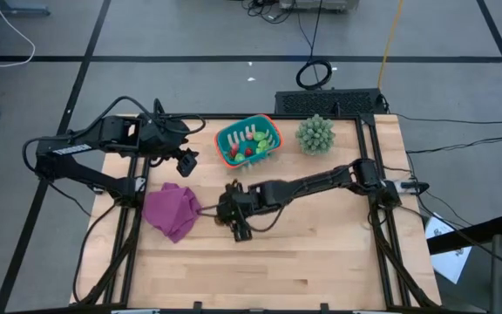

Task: Pick and placing Produce into tupperware
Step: Put the kiwi into the blue basket

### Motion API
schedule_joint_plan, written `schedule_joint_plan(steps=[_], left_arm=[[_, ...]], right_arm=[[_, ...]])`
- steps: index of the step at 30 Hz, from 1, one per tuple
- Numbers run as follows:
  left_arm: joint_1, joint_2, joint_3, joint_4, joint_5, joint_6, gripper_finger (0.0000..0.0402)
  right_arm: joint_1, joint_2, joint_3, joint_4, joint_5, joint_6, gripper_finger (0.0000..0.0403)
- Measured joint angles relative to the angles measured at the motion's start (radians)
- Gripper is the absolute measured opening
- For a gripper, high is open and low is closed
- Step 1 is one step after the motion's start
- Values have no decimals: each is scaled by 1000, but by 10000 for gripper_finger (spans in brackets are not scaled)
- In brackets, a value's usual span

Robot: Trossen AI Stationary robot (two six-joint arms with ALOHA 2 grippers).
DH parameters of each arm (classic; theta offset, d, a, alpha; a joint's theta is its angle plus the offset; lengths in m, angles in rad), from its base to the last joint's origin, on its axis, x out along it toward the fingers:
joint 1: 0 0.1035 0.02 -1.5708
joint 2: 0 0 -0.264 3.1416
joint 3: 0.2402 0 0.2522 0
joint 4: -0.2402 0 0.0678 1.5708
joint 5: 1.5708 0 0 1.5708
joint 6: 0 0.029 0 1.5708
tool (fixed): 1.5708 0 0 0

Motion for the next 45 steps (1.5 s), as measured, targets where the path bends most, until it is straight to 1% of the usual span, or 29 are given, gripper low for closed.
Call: schedule_joint_plan(steps=[5, 13, 19, 24, 29, 31, 34, 39, 41, 45], left_arm=[[0, 0, 0, -1, -18, 12, 269], [0, 0, 0, -8, -19, 15, 269], [1, 0, 0, -8, -19, 13, 269], [0, 0, 0, -8, -19, 10, 269], [0, 0, 0, -7, -19, 10, 269], [0, 0, 0, -8, -19, 11, 269], [0, 0, 0, -7, -19, 14, 269], [0, 0, 0, -7, -19, 13, 269], [0, 0, 0, -6, -19, 13, 269], [0, 0, 0, -6, -19, 14, 269]], right_arm=[[-50, -72, 0, -13, 61, -25, 227], [-155, -215, 0, -15, 163, -69, 230], [-279, -277, 0, -4, 172, -69, 230], [-403, -276, -10, -33, 165, -18, 230], [-500, -268, -93, -6, 160, 2, 231], [-532, -270, -139, 26, 118, 11, 231], [-569, -272, -223, 101, 66, 40, 231], [-613, -270, -350, 216, 44, 41, 231], [-629, -270, -386, 241, 9, 52, 231], [-644, -270, -443, 288, -21, 66, 231]])
